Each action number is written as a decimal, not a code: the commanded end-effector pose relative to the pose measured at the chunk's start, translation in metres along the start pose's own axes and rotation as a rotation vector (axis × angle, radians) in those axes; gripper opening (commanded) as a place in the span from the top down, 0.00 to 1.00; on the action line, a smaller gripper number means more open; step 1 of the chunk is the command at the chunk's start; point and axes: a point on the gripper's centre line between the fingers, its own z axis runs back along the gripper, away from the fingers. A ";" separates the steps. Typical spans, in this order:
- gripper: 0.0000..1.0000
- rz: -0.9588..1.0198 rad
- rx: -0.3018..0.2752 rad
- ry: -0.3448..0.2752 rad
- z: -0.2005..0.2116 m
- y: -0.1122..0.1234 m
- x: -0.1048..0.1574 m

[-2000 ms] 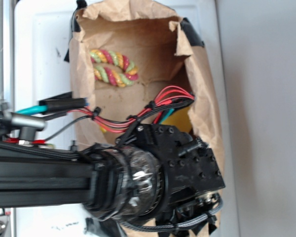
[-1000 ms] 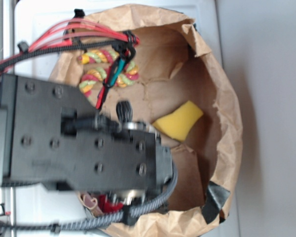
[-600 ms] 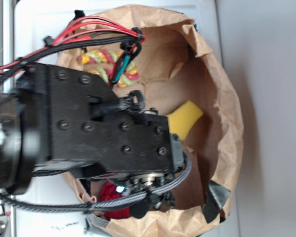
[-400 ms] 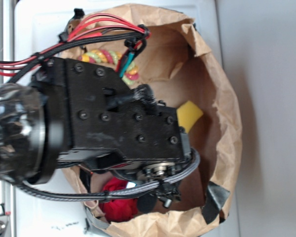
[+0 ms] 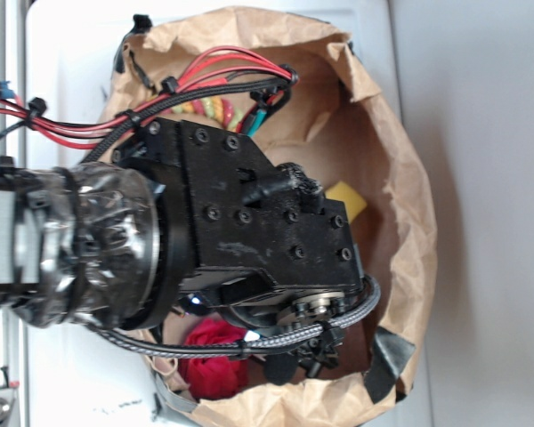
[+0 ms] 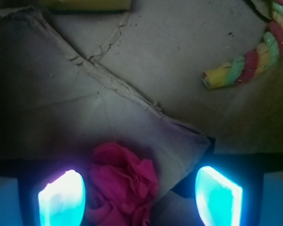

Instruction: Grab the red paper.

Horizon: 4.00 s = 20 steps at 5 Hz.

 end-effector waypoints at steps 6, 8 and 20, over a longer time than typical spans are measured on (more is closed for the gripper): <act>0.00 -0.232 0.001 0.254 -0.030 -0.023 -0.066; 1.00 -0.214 0.022 0.250 -0.034 -0.023 -0.070; 1.00 0.071 -0.074 -0.277 0.080 0.004 0.003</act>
